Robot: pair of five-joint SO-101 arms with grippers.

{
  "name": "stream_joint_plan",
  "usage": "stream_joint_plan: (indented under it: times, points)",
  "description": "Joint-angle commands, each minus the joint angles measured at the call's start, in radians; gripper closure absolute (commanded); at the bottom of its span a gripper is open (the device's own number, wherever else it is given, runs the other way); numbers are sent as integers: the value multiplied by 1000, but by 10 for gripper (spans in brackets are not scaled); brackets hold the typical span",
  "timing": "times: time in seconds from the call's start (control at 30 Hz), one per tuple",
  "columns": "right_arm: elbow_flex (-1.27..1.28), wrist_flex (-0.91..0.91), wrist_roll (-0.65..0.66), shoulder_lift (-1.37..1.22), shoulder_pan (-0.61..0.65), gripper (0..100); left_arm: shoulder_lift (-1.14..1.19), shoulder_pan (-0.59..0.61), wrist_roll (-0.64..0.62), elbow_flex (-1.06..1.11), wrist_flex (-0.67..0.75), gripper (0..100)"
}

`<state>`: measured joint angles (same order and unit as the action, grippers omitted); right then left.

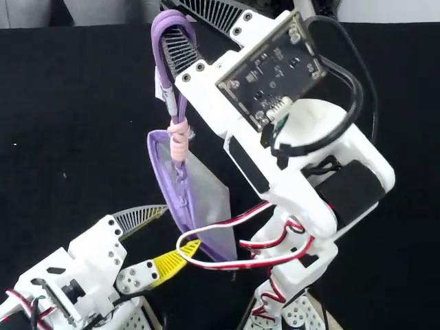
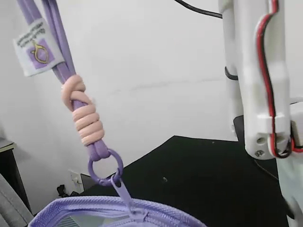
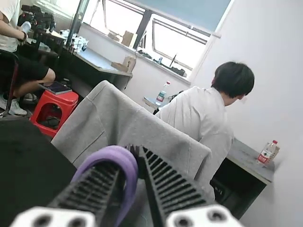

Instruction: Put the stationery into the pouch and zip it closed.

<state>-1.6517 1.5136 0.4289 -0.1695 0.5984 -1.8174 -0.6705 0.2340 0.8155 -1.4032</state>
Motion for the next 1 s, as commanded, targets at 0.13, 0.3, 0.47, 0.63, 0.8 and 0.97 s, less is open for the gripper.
stream_joint_plan:
  times: [0.13, 0.3, 0.47, 0.63, 0.8, 0.97]
  points:
    - [-13, -155, -9, -19, 11, 987, -2, -8, 12, -165, -112, 762]
    - [-13, -222, -3, -70, 11, 987, -2, 2, 12, -177, -121, 761]
    - [-21, -198, -9, -79, 11, 987, -3, 13, 12, -174, -114, 762]
    - [-21, -172, -9, -79, 11, 987, -5, 213, 6, -163, -75, 757]
    - [-19, -172, -9, -79, 15, 987, -5, 311, -12, -39, 64, 757]
    - [-19, -170, -9, -79, 15, 987, -5, 311, -97, 50, 176, 757]
